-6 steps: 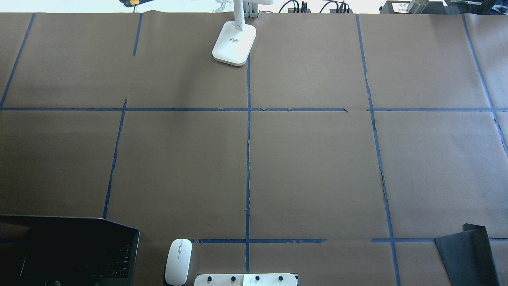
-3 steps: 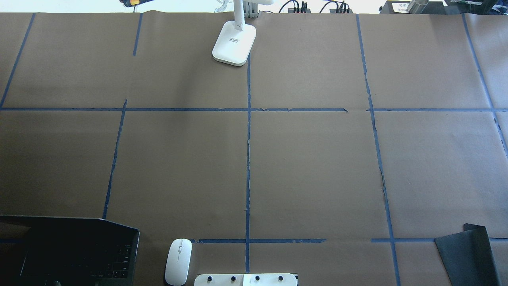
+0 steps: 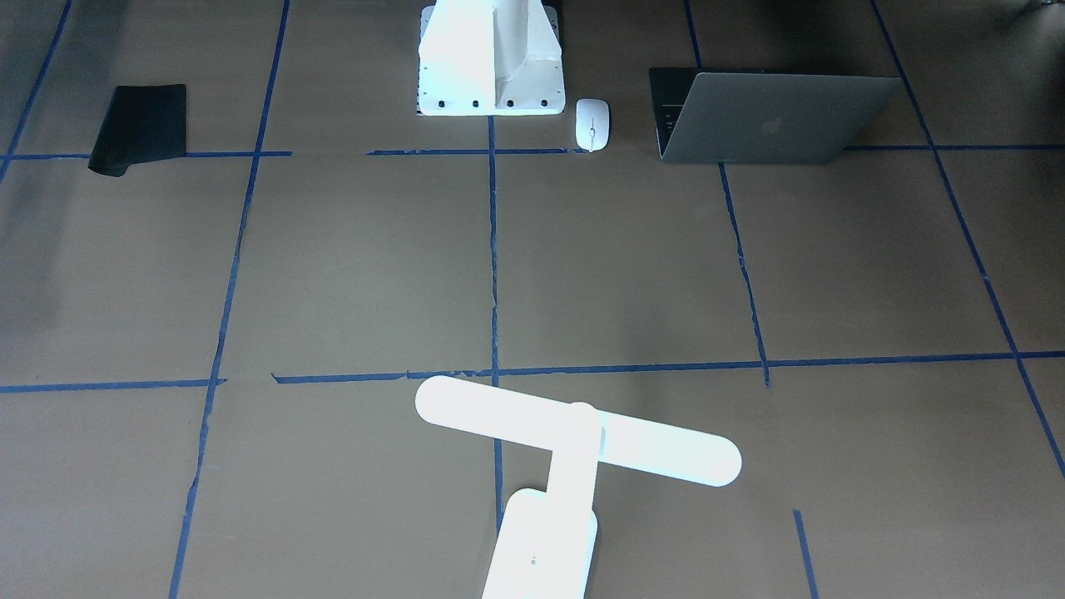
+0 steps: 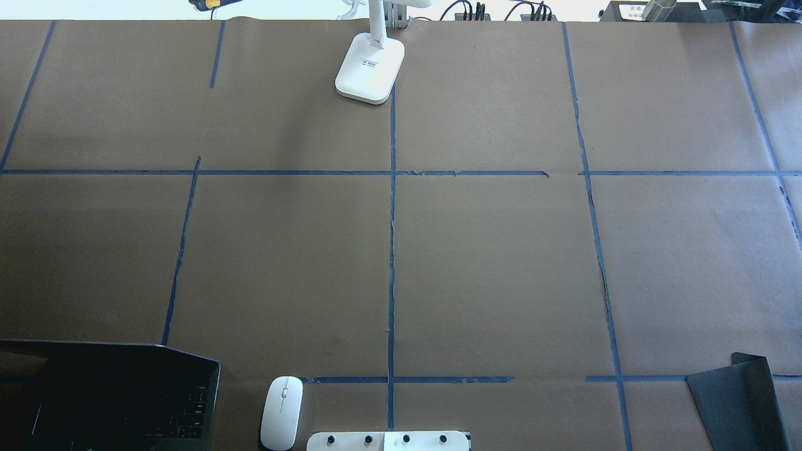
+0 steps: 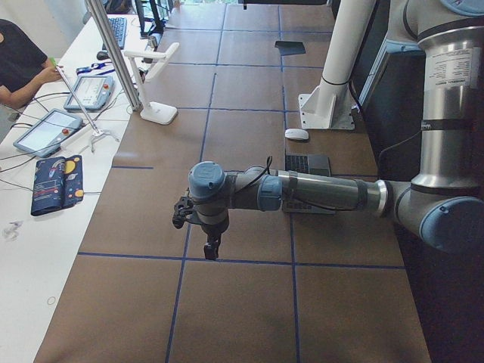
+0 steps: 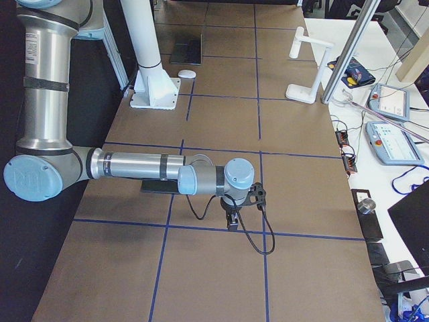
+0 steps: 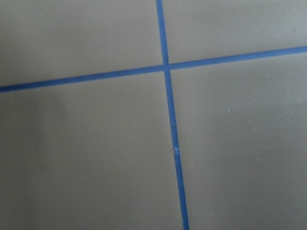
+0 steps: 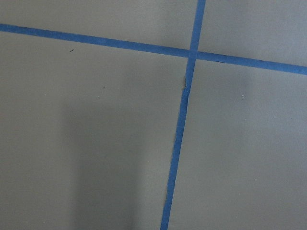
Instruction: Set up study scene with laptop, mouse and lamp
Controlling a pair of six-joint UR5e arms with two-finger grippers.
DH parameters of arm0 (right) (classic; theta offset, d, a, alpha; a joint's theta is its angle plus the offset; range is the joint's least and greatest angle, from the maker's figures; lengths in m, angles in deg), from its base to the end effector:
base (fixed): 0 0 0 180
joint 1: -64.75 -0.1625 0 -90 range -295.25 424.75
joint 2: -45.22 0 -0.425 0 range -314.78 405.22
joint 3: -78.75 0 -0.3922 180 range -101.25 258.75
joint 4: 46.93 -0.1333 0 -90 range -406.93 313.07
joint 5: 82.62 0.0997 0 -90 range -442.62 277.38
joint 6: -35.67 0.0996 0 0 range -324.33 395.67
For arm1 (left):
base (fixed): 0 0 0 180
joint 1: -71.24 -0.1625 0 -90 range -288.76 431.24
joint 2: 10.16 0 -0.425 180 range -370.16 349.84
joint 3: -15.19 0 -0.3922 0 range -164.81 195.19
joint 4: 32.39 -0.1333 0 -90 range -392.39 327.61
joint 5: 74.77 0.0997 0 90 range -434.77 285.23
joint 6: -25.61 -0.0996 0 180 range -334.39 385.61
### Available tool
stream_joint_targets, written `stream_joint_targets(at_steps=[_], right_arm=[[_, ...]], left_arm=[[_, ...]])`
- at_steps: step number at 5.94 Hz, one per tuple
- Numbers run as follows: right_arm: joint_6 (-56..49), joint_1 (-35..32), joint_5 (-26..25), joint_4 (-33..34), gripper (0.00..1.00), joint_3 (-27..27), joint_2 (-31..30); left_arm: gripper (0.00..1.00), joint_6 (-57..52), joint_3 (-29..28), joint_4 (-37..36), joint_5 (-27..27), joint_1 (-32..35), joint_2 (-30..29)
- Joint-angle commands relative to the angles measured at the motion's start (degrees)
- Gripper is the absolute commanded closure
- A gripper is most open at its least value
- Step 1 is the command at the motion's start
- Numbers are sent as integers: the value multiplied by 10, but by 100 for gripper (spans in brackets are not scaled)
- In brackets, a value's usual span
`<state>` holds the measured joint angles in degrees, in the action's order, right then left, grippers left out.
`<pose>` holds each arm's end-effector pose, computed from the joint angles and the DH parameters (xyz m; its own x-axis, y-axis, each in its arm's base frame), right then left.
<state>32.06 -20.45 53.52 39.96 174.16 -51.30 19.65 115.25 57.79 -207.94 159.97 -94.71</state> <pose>0.0240 -0.4495 0.6578 0.6817 -0.1456 0.7170 0.1268 0.9887 0.0802 -0.0550 -0.4573 0.6181 0.7217 0.1763 -0.6694 -0.0975 0.9833 0.1538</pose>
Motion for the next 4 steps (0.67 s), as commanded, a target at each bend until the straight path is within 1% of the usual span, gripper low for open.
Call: stream_joint_targets(at_steps=[1,2,3,4], right_arm=[[0,-1,3,0,0,1,0],[1,-1,13,0,0,1,-1],[0,-1,13,0,0,1,-1],[0,-1,14,-3,0,3,-2]], left_arm=[[0,9,0,170,-3,-49,45],[0,63,-7,183,-3,-60,46],[0,74,1,171,-5,-61,47],[0,141,26,106,-44,-61,39]])
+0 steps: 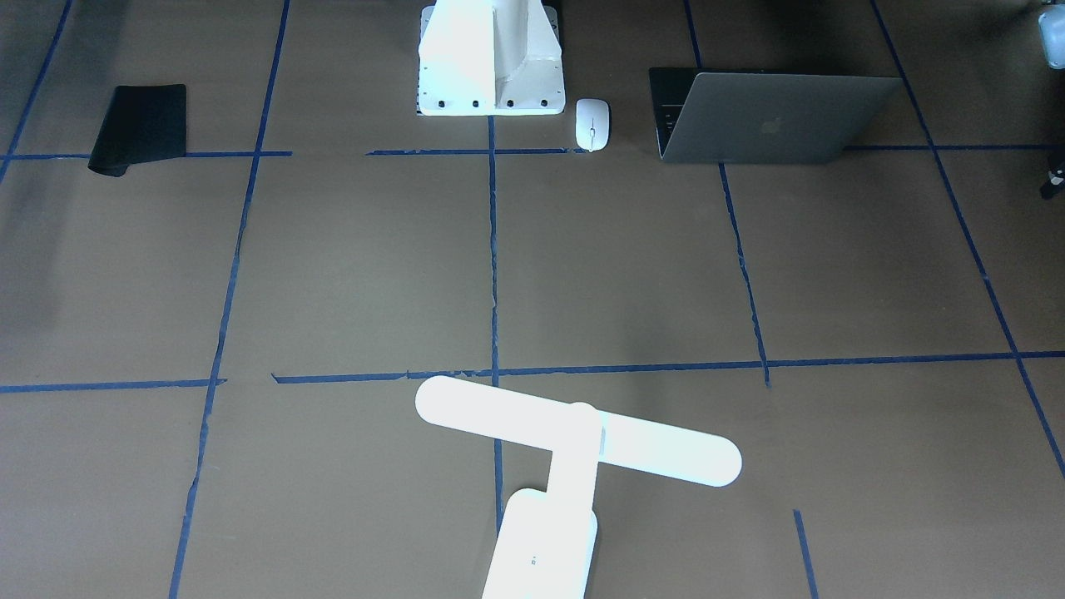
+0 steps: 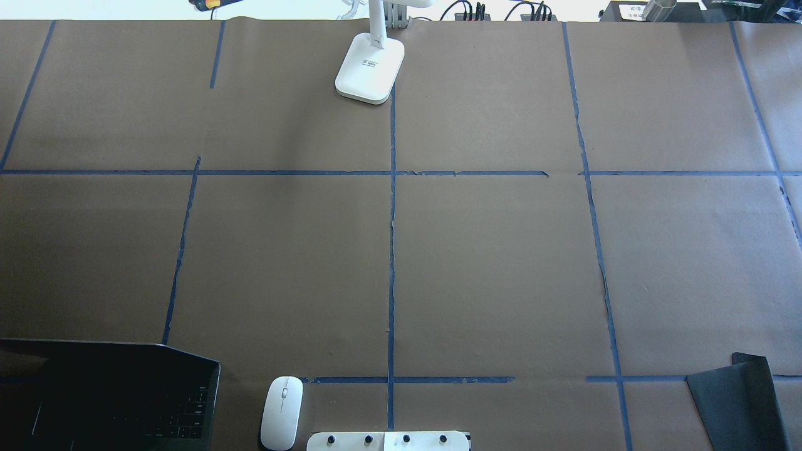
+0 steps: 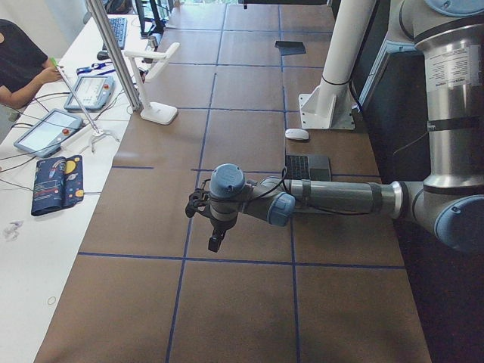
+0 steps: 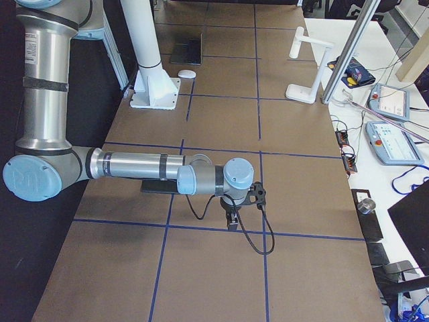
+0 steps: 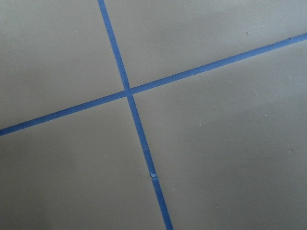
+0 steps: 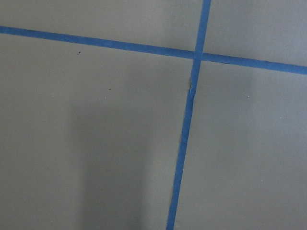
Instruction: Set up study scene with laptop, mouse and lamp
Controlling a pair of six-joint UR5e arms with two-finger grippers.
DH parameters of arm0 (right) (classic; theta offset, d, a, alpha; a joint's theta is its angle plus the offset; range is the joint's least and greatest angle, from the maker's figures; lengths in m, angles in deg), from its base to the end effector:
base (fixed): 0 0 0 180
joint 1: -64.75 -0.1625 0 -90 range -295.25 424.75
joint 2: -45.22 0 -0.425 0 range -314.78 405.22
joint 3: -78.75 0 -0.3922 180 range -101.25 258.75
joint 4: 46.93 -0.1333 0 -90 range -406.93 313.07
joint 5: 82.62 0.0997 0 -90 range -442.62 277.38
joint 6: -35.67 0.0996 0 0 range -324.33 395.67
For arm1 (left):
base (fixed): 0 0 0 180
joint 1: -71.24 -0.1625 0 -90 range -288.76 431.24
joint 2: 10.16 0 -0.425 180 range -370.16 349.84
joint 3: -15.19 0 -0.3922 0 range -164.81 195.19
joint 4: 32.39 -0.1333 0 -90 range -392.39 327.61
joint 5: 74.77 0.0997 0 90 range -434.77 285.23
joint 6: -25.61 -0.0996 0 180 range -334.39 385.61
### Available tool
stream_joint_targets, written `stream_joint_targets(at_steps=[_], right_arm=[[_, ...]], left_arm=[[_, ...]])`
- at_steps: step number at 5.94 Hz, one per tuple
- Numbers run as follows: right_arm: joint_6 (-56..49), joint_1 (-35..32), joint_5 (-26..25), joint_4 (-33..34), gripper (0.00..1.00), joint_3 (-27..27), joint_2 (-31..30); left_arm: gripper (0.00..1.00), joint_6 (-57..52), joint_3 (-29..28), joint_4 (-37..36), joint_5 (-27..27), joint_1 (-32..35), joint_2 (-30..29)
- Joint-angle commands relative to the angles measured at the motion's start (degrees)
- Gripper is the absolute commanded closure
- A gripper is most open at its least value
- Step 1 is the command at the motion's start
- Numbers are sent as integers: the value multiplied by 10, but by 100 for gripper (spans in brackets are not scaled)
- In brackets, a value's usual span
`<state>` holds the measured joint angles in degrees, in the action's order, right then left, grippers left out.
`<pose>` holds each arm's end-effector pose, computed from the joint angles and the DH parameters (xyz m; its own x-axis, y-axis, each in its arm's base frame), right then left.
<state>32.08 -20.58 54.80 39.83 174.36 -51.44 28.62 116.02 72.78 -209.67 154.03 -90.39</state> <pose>0.0235 -0.4485 0.6554 0.6657 -0.1453 0.7320 0.1233 0.9888 0.0842 -0.0078 -0.4399 0.6140 0.6834 0.2342 -0.6915 -0.0847 0.9662 0.2435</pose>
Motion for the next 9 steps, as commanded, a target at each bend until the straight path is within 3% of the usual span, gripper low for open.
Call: stream_joint_targets(at_steps=[1,3,6,7,9], right_arm=[[-1,0,0,-4,0,4,-4],[2,1,0,-19,0,12,-25],[4,4,1,-39,0,13,-27],[4,4,3,-39,0,13,-27],[9,15,15,-40,0,13,-27]], left_arm=[[0,144,63,-90,-85,-4,2],[0,320,152,-119,-100,-43,32],[4,641,323,-118,-65,-201,91],[1,757,348,-115,-59,-239,91],[0,973,389,-110,39,-333,90]])
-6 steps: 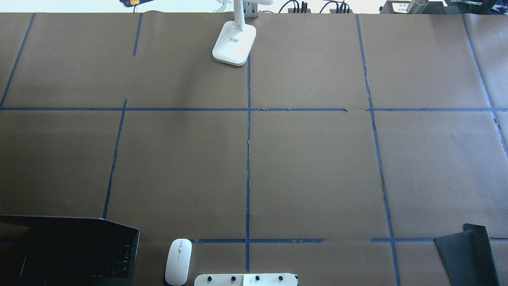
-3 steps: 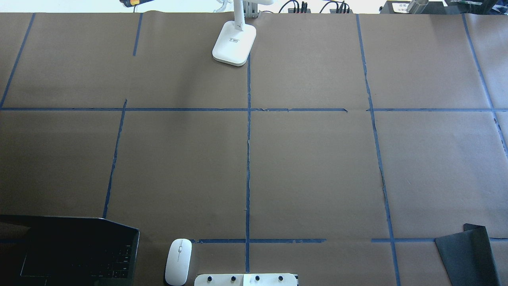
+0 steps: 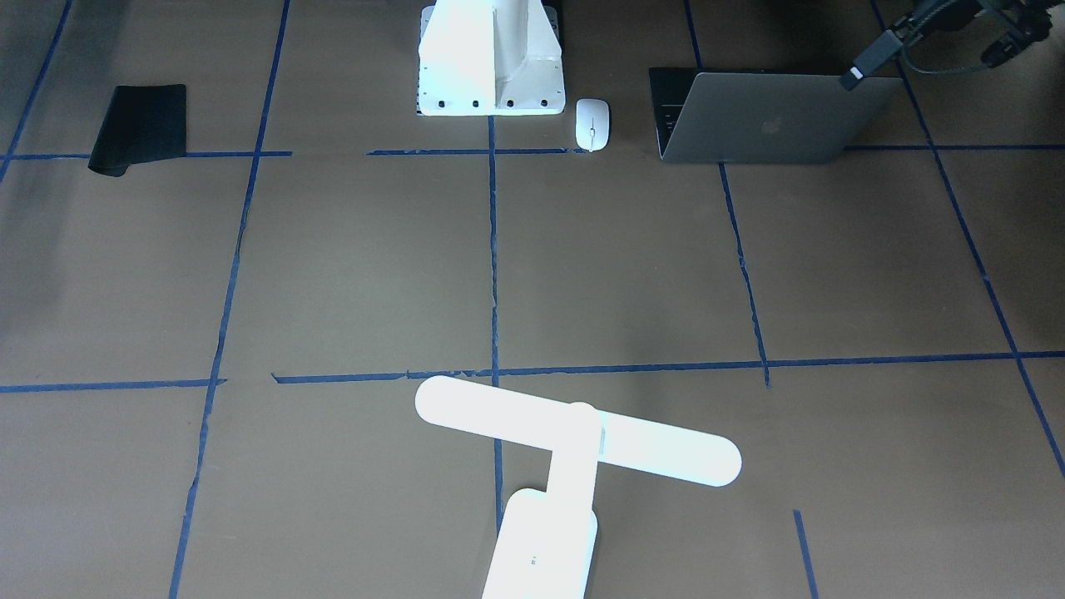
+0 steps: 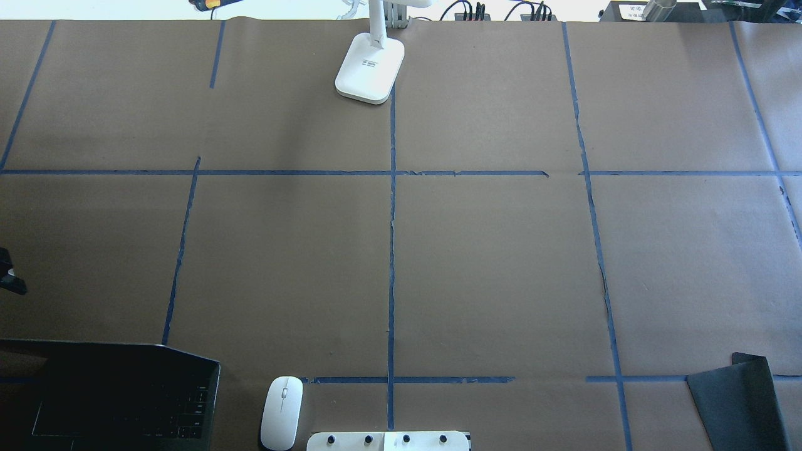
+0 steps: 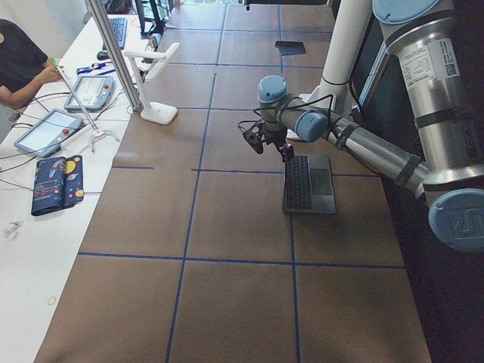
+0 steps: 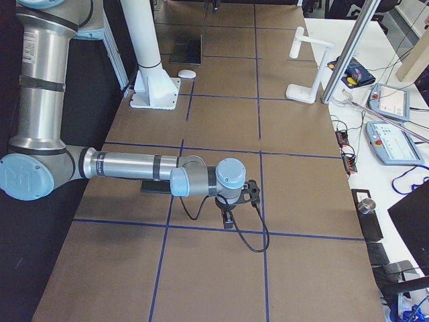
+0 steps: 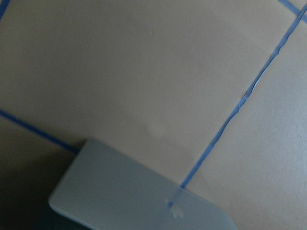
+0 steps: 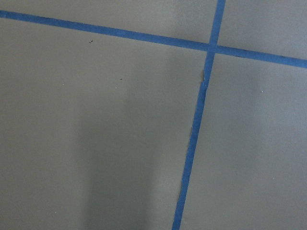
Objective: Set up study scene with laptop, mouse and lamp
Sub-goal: 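Reach the left gripper down and grasp the open grey laptop's edge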
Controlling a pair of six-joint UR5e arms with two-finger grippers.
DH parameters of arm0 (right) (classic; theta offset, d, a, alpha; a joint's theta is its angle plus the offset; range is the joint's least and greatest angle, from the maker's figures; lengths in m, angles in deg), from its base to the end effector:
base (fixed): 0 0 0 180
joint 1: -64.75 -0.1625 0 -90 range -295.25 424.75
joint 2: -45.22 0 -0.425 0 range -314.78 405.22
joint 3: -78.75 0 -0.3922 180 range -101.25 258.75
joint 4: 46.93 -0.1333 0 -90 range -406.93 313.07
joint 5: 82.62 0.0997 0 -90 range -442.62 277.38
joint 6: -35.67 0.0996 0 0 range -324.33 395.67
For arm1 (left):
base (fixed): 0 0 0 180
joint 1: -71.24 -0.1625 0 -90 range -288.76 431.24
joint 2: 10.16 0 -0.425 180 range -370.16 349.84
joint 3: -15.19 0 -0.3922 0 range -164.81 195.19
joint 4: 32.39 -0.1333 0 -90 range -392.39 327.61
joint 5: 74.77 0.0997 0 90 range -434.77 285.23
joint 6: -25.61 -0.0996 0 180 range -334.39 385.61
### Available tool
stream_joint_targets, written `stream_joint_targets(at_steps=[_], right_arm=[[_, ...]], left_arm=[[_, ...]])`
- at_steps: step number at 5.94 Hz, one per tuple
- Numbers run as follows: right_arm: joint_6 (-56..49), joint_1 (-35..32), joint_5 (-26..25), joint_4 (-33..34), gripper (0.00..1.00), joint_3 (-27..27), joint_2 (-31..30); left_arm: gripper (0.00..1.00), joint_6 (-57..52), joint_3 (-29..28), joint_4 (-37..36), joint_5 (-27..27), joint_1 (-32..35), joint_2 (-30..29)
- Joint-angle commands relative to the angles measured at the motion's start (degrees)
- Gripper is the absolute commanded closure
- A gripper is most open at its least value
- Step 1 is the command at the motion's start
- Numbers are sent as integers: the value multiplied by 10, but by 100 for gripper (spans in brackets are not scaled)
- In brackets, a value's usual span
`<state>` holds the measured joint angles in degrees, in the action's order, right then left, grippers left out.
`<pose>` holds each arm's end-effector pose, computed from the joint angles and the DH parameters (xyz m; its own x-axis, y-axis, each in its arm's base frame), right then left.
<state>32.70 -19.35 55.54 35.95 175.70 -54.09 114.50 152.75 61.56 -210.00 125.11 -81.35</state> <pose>0.0148 -0.4318 0.6560 0.6510 -0.1812 0.7371 0.1364 0.9832 0.1213 0.1432 -0.3023 0.3813 0.5027 -0.6655 -0.5517 0.3330 0.7381 -0.5868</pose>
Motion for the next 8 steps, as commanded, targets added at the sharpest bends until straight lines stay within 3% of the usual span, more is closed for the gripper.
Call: stream_joint_targets(at_steps=[1,4,5,6,7,8], right_arm=[[3,3,11,-2,0,0,0],[2,3,17,-2,0,1,0],[2,3,17,-2,0,2,1],[2,3,17,-3,0,2,1],[2,3,18,-3,0,3,1],[2,3,17,-3,0,7,1]], left_arm=[[0,211,36,3,80,-67,0],[3,338,33,37,124,-130,-2],[3,377,30,34,162,-160,-1],[12,426,28,33,194,-201,-1],[33,426,23,34,203,-208,-2],[69,426,21,34,204,-207,-4]])
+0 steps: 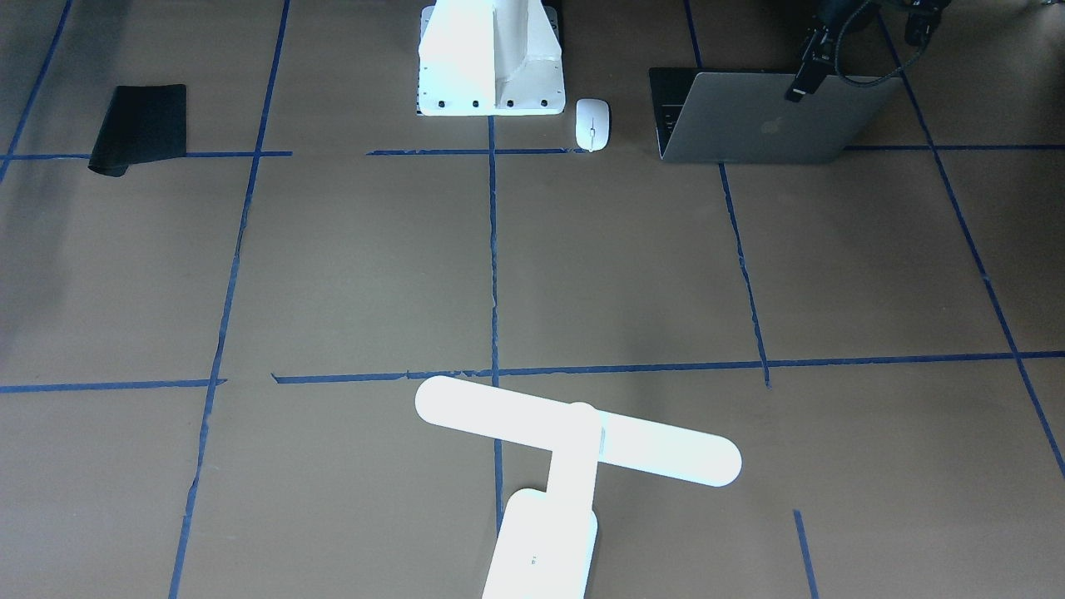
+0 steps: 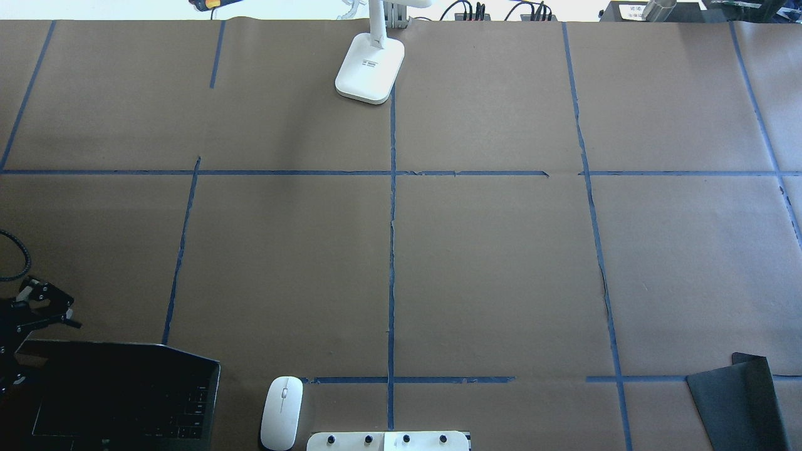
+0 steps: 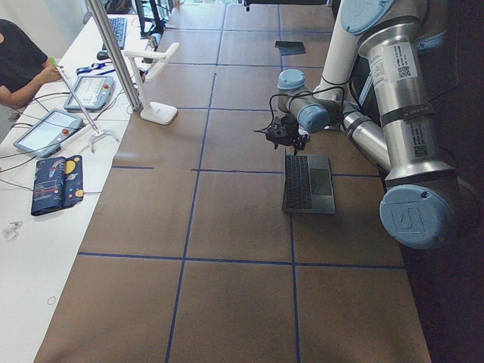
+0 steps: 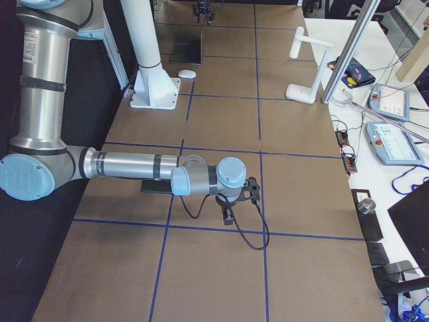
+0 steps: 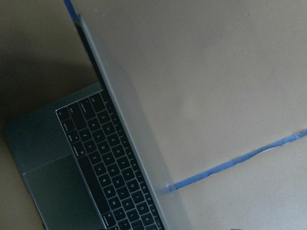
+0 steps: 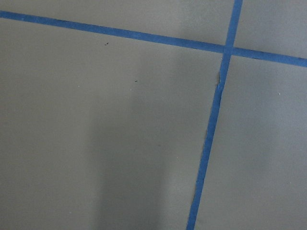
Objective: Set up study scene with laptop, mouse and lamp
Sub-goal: 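Reach the left gripper down and grasp the open grey laptop's edge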
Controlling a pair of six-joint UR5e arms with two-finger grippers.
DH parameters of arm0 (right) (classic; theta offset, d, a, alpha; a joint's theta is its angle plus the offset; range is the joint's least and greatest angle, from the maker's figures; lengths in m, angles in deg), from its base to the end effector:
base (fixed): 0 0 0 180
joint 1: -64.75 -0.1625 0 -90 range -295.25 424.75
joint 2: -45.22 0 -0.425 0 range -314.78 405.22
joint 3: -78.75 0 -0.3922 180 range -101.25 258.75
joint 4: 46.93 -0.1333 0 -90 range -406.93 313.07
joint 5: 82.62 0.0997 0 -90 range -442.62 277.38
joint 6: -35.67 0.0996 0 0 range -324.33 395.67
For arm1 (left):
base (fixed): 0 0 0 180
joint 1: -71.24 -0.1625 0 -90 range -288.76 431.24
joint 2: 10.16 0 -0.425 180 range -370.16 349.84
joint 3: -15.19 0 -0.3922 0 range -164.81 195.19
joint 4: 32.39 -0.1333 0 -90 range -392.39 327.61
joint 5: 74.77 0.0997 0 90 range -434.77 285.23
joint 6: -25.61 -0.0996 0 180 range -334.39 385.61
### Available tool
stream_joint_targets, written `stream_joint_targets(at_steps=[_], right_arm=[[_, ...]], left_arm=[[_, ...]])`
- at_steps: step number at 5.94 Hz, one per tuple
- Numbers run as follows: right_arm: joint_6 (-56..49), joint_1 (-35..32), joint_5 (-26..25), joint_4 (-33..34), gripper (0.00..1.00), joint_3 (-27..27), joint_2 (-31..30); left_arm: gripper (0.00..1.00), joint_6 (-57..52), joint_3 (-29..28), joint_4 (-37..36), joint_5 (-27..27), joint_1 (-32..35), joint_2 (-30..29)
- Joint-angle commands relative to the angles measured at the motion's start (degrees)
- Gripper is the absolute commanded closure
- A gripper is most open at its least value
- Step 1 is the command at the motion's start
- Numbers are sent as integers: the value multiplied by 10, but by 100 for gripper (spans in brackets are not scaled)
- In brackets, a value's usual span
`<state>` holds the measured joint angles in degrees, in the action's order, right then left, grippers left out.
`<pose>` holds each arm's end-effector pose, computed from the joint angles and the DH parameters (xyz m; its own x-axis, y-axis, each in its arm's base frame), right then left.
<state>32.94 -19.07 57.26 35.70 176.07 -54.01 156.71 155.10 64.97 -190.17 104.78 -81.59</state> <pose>0.0106 -0.4328 0.6495 0.6270 -0.1887 0.7558 0.1372 0.9818 0.1313 0.2281 -0.2599 0.3693 0.3090 -0.9173 -0.2511 0.6353 0.3956 -0.6633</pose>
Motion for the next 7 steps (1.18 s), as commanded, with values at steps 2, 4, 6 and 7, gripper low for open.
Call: stream_joint_targets(at_steps=[2,4,6,7], right_arm=[[-1,0,0,0,0,4,0],[0,0,0,0,0,8,0],[1,0,1,2,0,8,0],[1,0,6,1,0,8,0]], left_arm=[[100,1,-3,-1,5,-3,-9],[100,-3,4,-3,4,36,-16],[100,-28,-14,-10,4,92,-60],[100,-34,-52,-30,3,125,-119]])
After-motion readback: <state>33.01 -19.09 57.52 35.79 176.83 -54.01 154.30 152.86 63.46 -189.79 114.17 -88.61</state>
